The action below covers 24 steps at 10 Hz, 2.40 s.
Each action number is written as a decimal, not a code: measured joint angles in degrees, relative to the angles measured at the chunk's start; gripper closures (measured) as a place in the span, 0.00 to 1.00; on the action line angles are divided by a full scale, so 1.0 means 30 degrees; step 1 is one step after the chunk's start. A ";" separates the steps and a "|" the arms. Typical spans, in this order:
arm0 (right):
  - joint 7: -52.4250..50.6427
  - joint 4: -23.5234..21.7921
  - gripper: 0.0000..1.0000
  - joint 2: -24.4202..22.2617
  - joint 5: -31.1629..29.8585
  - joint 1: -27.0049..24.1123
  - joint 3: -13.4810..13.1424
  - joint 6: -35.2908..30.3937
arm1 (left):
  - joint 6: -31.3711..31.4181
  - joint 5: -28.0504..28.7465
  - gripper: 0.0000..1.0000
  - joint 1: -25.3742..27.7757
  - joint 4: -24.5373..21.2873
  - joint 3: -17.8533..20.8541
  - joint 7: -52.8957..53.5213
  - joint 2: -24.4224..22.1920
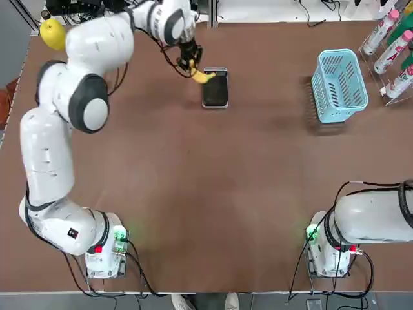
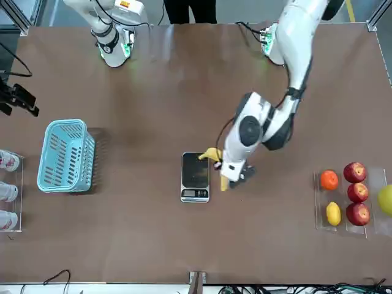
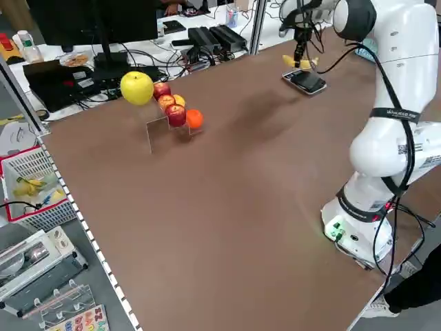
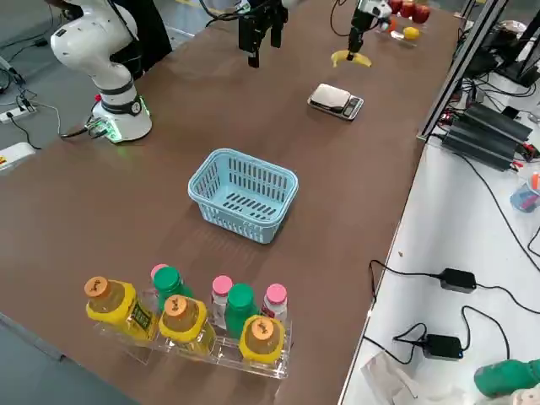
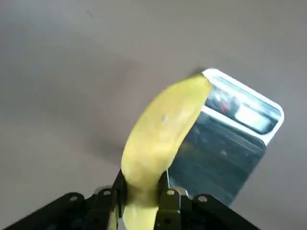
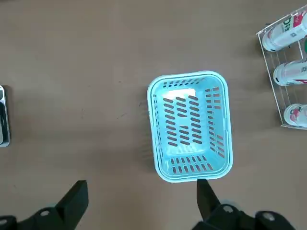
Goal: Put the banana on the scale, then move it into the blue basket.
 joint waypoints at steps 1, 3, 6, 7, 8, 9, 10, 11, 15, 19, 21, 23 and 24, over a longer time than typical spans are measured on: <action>0.0000 -0.0006 0.00 0.0003 0.0000 0.0000 -0.0001 0.0021 | 0.0536 0.0000 0.71 -0.0560 0.0417 0.0017 -0.0258 0.0720; 0.0000 -0.0011 0.00 0.0003 0.0000 0.0001 -0.0002 0.0038 | 0.2312 0.0000 0.71 -0.1182 0.0648 0.0026 -0.0884 0.1852; 0.0000 -0.0017 0.00 0.0004 -0.0001 -0.0003 -0.0008 0.0063 | 0.3014 0.0000 0.70 -0.1322 0.0820 0.0043 -0.1358 0.2527; 0.0000 -0.0021 0.00 0.0008 -0.0001 -0.0003 -0.0011 0.0077 | 0.3073 0.0000 0.70 -0.1396 0.0820 0.0037 -0.1522 0.2661; 0.0000 -0.0029 0.00 0.0026 -0.0001 -0.0003 -0.0013 0.0091 | 0.3216 0.0000 0.70 -0.1495 0.0821 0.0036 -0.1637 0.2768; 0.0000 -0.0039 0.00 0.0053 -0.0001 -0.0005 -0.0018 0.0100 | 0.3416 0.0000 0.69 -0.1606 0.0824 0.0027 -0.1672 0.2851; 0.0000 -0.0047 0.00 0.0079 -0.0005 -0.0008 -0.0023 0.0103 | 0.3557 0.0000 0.67 -0.1789 0.0824 0.0026 -0.1699 0.2960; 0.0000 -0.0050 0.00 0.0087 -0.0009 -0.0018 -0.0032 0.0106 | 0.3604 0.0000 0.62 -0.1939 0.0824 0.0030 -0.1757 0.3065; -0.0001 -0.0050 0.00 0.0088 -0.0022 -0.0064 -0.0073 0.0224 | 0.3690 0.0000 0.18 -0.1861 0.1171 0.0147 -0.1761 0.3093; -0.0002 -0.0070 0.00 0.0115 -0.0028 -0.0071 -0.0073 0.0327 | -0.0061 0.0000 0.00 0.0138 0.1979 0.0144 -0.0915 0.0157; -0.0357 0.0045 0.00 0.0551 -0.0046 0.0298 0.0034 0.0797 | -0.3087 -0.0007 0.00 0.2675 0.1974 0.0107 0.1461 -0.2703; -0.1153 0.1745 0.00 0.3200 -0.0429 0.2276 0.0149 0.1248 | -0.5353 -0.0013 0.00 0.4675 0.1685 0.0116 0.3522 -0.4764; -0.1235 0.3095 0.00 0.5304 -0.0655 0.3451 0.0160 0.1649 | -0.6189 -0.0010 0.00 0.5382 0.1559 0.0118 0.4313 -0.5529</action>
